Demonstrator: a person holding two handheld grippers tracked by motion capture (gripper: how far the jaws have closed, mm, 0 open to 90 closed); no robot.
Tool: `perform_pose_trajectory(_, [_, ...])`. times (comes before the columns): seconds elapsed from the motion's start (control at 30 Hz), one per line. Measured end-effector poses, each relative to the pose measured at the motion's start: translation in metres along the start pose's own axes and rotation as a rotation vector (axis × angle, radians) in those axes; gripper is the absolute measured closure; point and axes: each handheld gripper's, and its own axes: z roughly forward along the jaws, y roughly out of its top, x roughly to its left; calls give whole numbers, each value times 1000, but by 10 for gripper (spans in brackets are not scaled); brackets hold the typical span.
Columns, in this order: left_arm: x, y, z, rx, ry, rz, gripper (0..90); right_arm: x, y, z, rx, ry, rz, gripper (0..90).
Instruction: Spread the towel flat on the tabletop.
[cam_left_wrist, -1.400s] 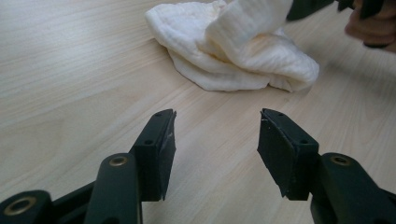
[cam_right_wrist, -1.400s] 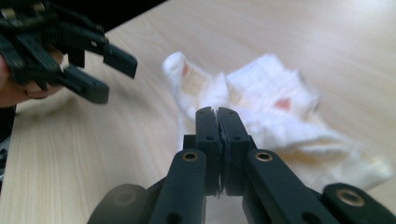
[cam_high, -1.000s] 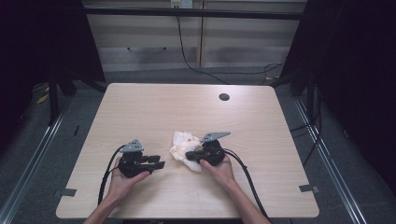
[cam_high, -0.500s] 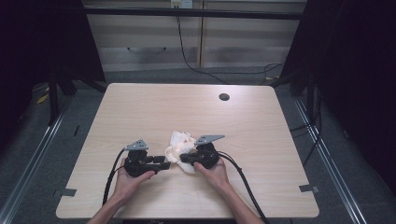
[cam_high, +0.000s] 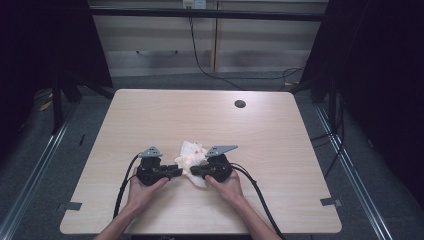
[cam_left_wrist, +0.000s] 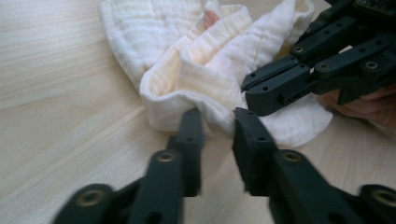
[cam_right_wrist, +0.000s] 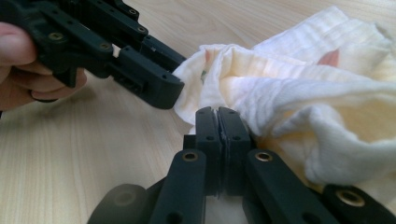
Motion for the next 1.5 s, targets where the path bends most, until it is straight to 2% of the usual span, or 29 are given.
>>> perform_pose_trajectory(0.07, [2, 0, -1, 9, 5, 1, 857, 1, 0, -1, 0, 2, -7, 879])
perform_pose_trajectory(0.1, [2, 0, -1, 8, 12, 6, 868, 1, 1, -2, -3, 1, -11, 880])
perform_pose_trajectory(0.17, [2, 0, -2, 8, 18, 19, 874, 2, 2, -4, -11, 2, -11, 880])
perform_pose_trajectory(0.4, [3, 3, -9, -19, 32, 16, 875, -3, 10, -18, -38, -17, -18, 879])
perform_pose_trajectory(0.6, [0, 12, -23, -75, 33, 44, 876, -12, 22, -41, -88, -58, -18, 880])
perform_pose_trajectory(0.8, [2, 18, -41, -127, 44, 34, 878, -21, 33, -68, -138, -100, -17, 880])
perform_pose_trajectory(0.93, [2, 22, -48, -150, 46, 44, 880, -25, 35, -80, -143, -121, -17, 880])
perform_pose_trajectory(1.07, [5, 23, -56, -169, 50, 36, 880, -29, 36, -92, -161, -143, -16, 880])
perform_pose_trajectory(1.17, [7, 25, -64, -197, 61, 17, 880, -32, 37, -101, -179, -157, -5, 879])
perform_pose_trajectory(1.23, [7, 28, -71, -219, 60, 21, 880, -34, 38, -108, -189, -173, -7, 880])
perform_pose_trajectory(1.5, [12, 50, -93, -259, 99, 43, 880, -38, 60, -134, -207, -232, -25, 879])
